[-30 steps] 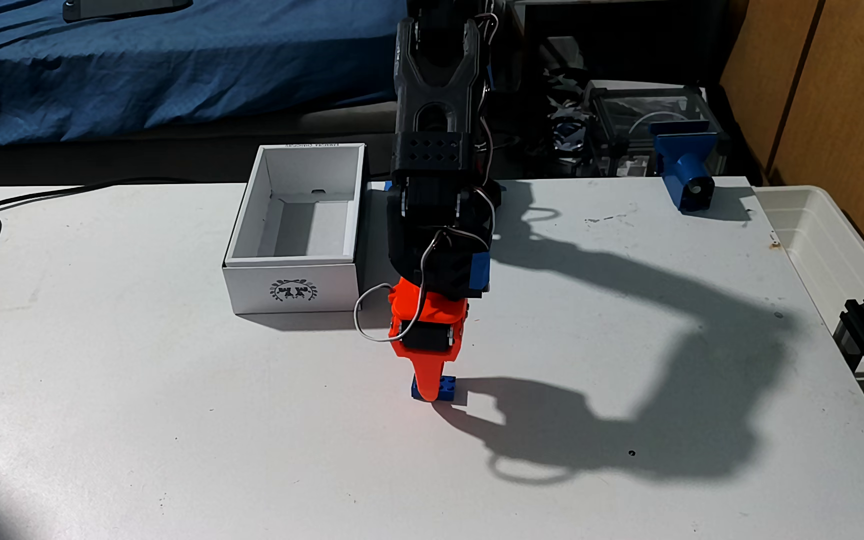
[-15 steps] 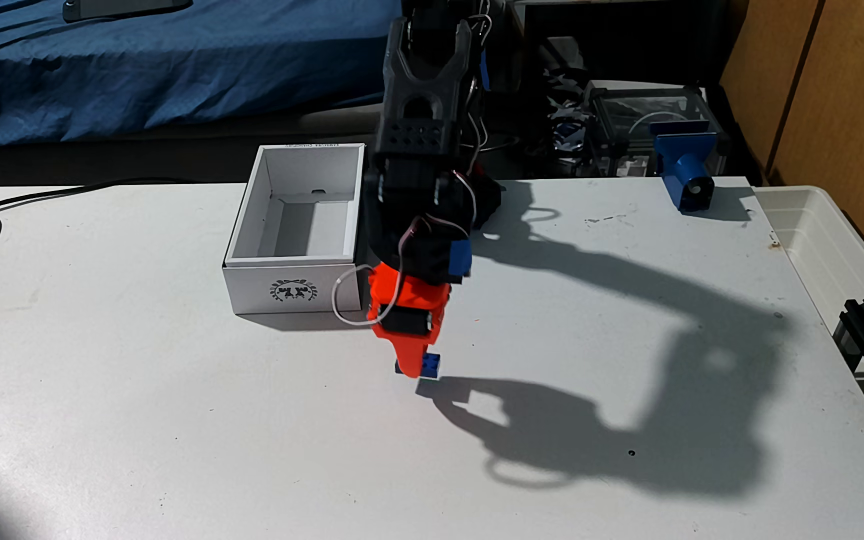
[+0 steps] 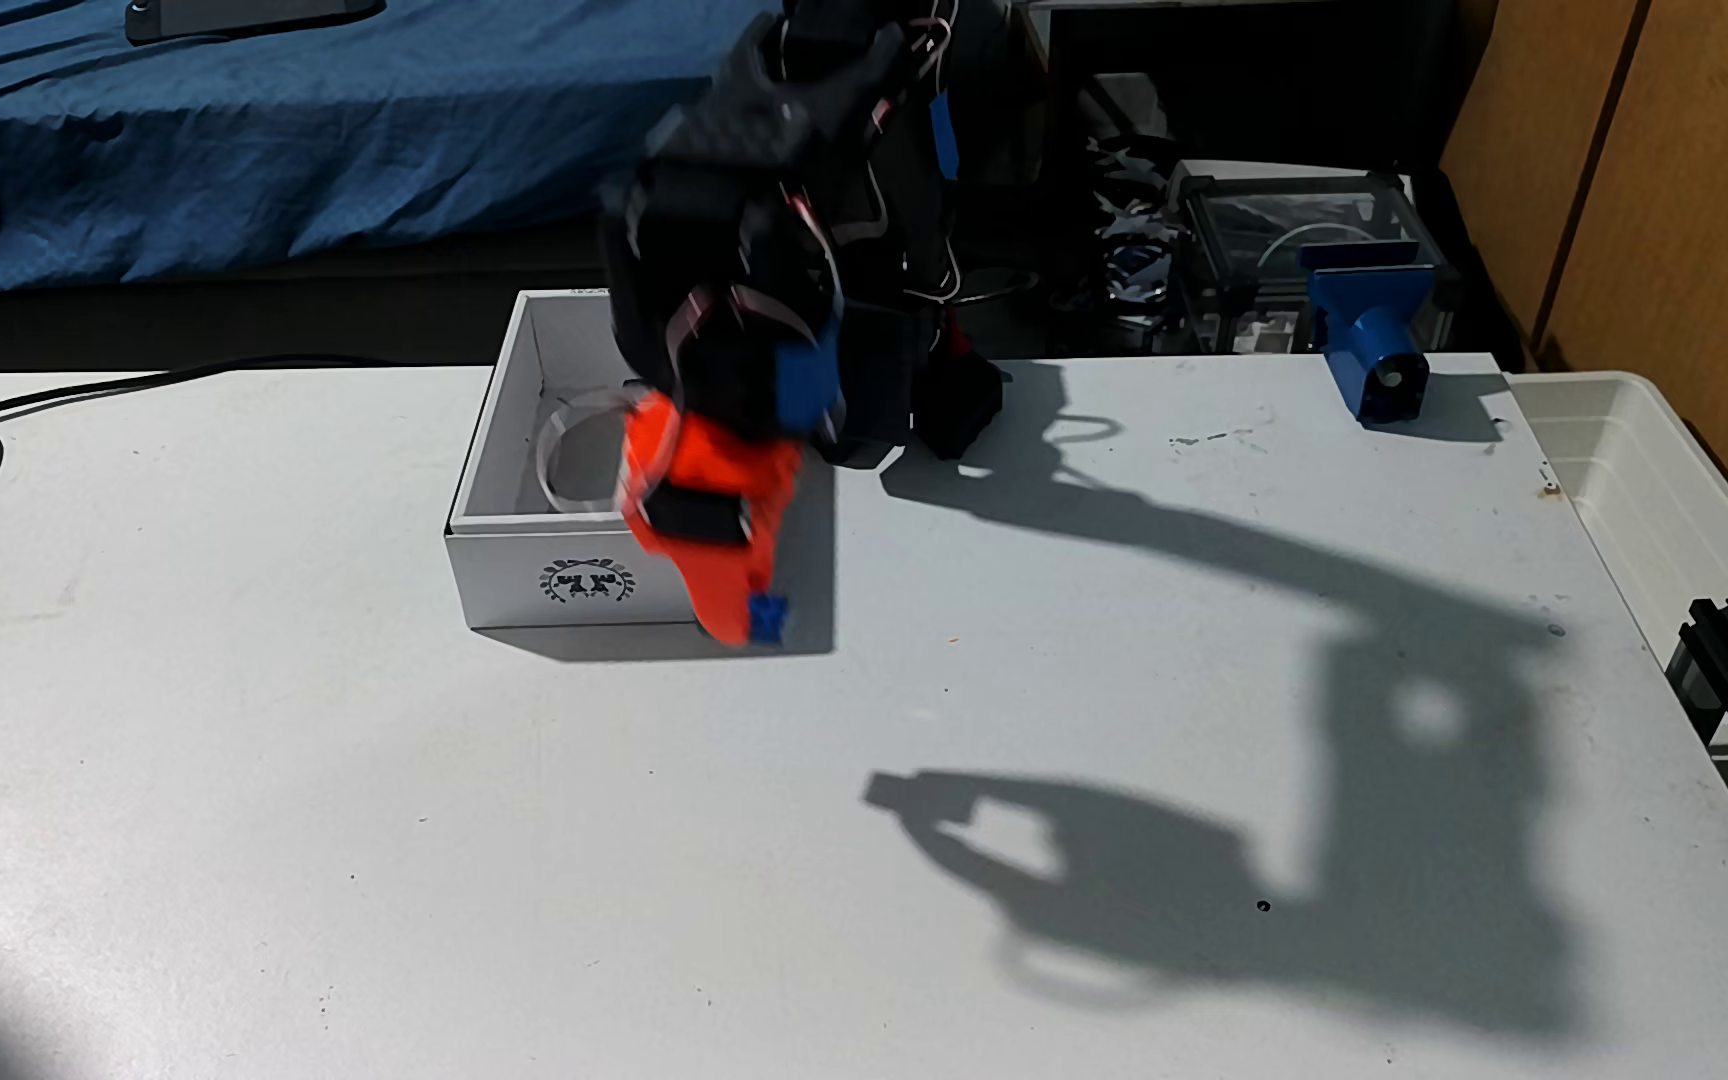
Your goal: Grab the blue brick and place in box
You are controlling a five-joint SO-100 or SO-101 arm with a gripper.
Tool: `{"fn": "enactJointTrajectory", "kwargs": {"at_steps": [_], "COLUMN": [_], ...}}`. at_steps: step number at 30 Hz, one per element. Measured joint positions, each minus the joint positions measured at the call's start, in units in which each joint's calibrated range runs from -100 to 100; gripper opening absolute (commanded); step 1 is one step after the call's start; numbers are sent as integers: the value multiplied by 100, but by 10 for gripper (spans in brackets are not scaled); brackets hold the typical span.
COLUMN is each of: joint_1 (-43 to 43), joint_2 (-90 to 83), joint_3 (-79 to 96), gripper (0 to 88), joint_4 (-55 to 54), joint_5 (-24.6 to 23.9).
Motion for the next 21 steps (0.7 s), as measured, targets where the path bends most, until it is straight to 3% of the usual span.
{"fn": "enactJointTrajectory", "kwargs": {"at_steps": [8,21], "joint_1": [716,2354], "joint_2": [-1047,-2027], "joint_3": [107,1582], "gripper": [15,16], "joint_4": [580,588], "joint_5": [532,1958]}}
